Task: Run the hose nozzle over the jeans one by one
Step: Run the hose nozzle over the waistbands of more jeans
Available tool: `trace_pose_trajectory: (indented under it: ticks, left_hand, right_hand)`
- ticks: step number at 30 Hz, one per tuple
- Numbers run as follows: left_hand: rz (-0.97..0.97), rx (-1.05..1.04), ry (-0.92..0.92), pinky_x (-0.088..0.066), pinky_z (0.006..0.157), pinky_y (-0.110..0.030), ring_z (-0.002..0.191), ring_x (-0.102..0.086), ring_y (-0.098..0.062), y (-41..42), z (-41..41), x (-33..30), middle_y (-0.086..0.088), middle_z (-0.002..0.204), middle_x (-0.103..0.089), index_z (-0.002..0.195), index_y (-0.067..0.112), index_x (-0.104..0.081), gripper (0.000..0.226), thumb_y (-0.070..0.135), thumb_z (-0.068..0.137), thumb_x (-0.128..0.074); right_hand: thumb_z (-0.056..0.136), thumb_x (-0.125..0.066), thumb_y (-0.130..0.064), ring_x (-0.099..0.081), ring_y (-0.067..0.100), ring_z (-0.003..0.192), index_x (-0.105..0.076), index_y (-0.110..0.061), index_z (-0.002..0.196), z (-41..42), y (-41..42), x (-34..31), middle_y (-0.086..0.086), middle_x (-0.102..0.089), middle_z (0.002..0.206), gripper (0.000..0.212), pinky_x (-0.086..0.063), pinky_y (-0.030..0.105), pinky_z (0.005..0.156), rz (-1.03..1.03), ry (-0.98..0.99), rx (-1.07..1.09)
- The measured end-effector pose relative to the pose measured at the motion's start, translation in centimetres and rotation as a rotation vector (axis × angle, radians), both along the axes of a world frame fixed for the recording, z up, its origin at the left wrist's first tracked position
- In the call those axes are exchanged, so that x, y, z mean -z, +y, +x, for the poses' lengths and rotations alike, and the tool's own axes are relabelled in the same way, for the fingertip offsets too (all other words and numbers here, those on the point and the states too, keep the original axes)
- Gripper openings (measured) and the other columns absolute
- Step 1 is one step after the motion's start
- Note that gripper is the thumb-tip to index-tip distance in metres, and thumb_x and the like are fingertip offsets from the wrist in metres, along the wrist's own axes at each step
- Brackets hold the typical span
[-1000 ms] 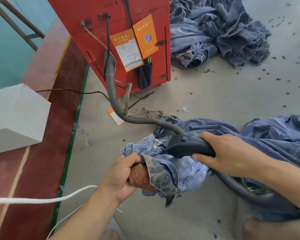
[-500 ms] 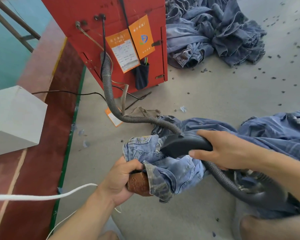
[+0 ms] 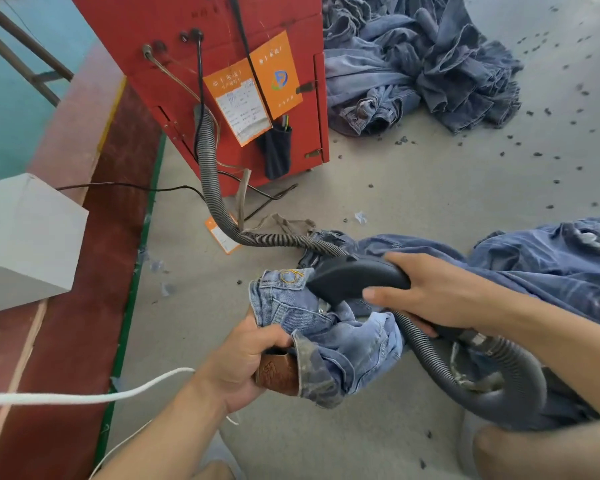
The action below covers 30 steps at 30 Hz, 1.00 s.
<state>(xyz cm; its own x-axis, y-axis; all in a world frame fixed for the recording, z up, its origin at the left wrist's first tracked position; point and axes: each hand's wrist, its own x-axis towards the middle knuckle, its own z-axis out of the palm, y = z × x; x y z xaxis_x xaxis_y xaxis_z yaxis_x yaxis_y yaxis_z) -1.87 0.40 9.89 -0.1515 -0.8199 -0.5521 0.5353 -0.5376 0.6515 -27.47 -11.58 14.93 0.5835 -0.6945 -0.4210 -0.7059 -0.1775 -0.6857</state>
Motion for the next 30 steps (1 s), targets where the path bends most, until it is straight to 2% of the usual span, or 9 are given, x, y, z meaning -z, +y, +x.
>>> trace_pose_trajectory:
  ticks: [4, 6, 9, 13, 16, 19, 22, 24, 30]
  left_hand:
    - [-0.019, 0.006, -0.012, -0.061, 0.083, -0.045, 0.113, -0.069, -0.042, -0.2, 0.1, -0.1, -0.028, 0.131, -0.065, 0.133, -0.001, -0.059, 0.064, -0.01, 0.07, -0.053]
    - [-0.034, 0.022, -0.003, -0.06, 0.085, -0.046, 0.117, -0.066, -0.044, -0.2, 0.1, -0.1, -0.029, 0.134, -0.064, 0.139, -0.001, -0.052, 0.07, -0.011, 0.07, -0.055]
    - [-0.045, -0.006, 0.022, -0.06, 0.083, -0.047, 0.115, -0.068, -0.044, -0.3, 0.2, -0.2, -0.029, 0.133, -0.064, 0.138, 0.002, -0.054, 0.076, -0.004, 0.064, -0.066]
    - [-0.014, 0.012, -0.006, -0.062, 0.079, -0.048, 0.108, -0.071, -0.044, -0.1, 0.3, 0.0, -0.03, 0.128, -0.066, 0.136, -0.001, -0.056, 0.079, 0.0, 0.058, -0.068]
    - [-0.008, 0.015, -0.006, -0.062, 0.079, -0.047, 0.108, -0.071, -0.044, 0.2, 0.2, 0.3, -0.03, 0.128, -0.066, 0.137, -0.001, -0.055, 0.073, -0.007, 0.064, -0.062]
    - [-0.004, 0.012, 0.002, -0.061, 0.084, -0.047, 0.108, -0.071, -0.042, 0.2, 0.6, 0.0, -0.03, 0.129, -0.066, 0.139, -0.004, -0.053, 0.069, -0.005, 0.071, -0.062]
    - [0.046, 0.025, 0.054, -0.06, 0.09, -0.046, 0.118, -0.067, -0.041, -0.1, 0.6, -0.8, -0.026, 0.134, -0.064, 0.141, 0.001, -0.058, 0.055, 0.02, 0.09, -0.07]
    - [0.082, 0.016, 0.021, -0.06, 0.09, -0.047, 0.119, -0.066, -0.04, -0.5, 0.2, -0.8, -0.024, 0.133, -0.066, 0.14, 0.003, -0.058, 0.05, 0.028, 0.097, -0.061]
    - [0.009, 0.099, -0.182, -0.059, 0.095, -0.043, 0.118, -0.068, -0.034, -0.3, 0.0, -0.3, -0.017, 0.132, -0.068, 0.139, 0.012, -0.054, 0.05, 0.002, 0.091, -0.064]
  right_hand:
    - [0.094, -0.066, -0.053, -0.062, 0.01, 0.047, -0.06, -0.031, 0.097, 0.3, -0.3, 0.4, -0.002, -0.067, 0.06, 0.023, -0.052, 0.028, 0.051, -0.165, -0.054, 0.189]
    - [0.095, -0.066, -0.049, -0.06, 0.015, 0.043, -0.06, -0.029, 0.098, -1.0, -1.0, -0.2, 0.005, -0.066, 0.059, 0.021, -0.054, 0.034, 0.05, -0.077, -0.151, 0.265]
    - [0.096, -0.068, -0.047, -0.056, 0.018, 0.041, -0.062, -0.035, 0.098, -2.8, -1.8, -1.6, 0.005, -0.064, 0.055, 0.014, -0.052, 0.035, 0.049, 0.101, -0.151, 0.105]
    - [0.096, -0.066, -0.054, -0.056, 0.012, 0.041, -0.06, -0.033, 0.102, -1.4, -0.3, -1.0, 0.001, -0.065, 0.057, 0.023, -0.05, 0.034, 0.054, 0.133, -0.057, -0.07]
    - [0.096, -0.066, -0.052, -0.063, 0.027, 0.048, -0.06, -0.027, 0.099, 0.0, 0.1, -0.2, 0.007, -0.068, 0.063, 0.026, -0.053, 0.04, 0.053, 0.005, -0.095, 0.062]
    - [0.095, -0.067, -0.048, -0.06, 0.028, 0.045, -0.062, -0.032, 0.096, -0.6, -0.7, -0.4, 0.011, -0.067, 0.061, 0.017, -0.055, 0.043, 0.051, -0.021, -0.241, 0.259]
    - [0.093, -0.067, -0.051, -0.056, 0.03, 0.041, -0.06, -0.034, 0.088, -2.2, -1.9, -1.7, 0.015, -0.062, 0.056, 0.019, -0.05, 0.037, 0.044, -0.116, -0.322, 0.342]
    - [0.093, -0.066, -0.053, -0.057, 0.032, 0.042, -0.059, -0.036, 0.086, -2.7, -2.3, -2.5, 0.016, -0.062, 0.056, 0.02, -0.049, 0.029, 0.043, -0.126, -0.306, 0.33]
    - [0.094, -0.067, -0.045, -0.056, 0.017, 0.035, -0.055, -0.037, 0.091, -1.8, -1.0, -2.9, -0.002, -0.062, 0.047, 0.016, -0.046, 0.028, 0.041, -0.141, -0.088, 0.09]
